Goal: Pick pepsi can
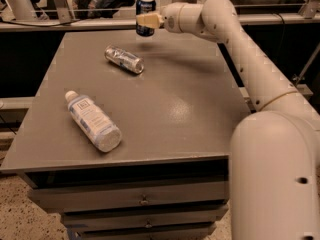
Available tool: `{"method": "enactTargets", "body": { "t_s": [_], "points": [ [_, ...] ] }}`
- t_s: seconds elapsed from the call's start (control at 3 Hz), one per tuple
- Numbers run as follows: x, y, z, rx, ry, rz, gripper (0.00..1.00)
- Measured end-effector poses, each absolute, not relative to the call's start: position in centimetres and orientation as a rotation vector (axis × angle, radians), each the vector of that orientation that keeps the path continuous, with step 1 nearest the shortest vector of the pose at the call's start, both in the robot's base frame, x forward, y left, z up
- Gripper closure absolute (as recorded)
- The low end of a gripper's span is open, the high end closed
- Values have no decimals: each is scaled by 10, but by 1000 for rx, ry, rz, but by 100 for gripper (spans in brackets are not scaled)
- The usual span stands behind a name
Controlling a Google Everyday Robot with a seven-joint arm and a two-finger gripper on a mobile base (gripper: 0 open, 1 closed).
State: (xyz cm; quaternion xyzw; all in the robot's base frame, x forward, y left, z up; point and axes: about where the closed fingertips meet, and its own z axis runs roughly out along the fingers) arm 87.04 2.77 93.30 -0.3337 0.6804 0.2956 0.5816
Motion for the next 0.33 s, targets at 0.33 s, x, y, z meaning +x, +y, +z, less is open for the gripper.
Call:
{"method": "enactTargets", "body": {
  "t_s": [0.33],
  "points": [
    [817,12,947,-783,1536,872,100]
  ]
}}
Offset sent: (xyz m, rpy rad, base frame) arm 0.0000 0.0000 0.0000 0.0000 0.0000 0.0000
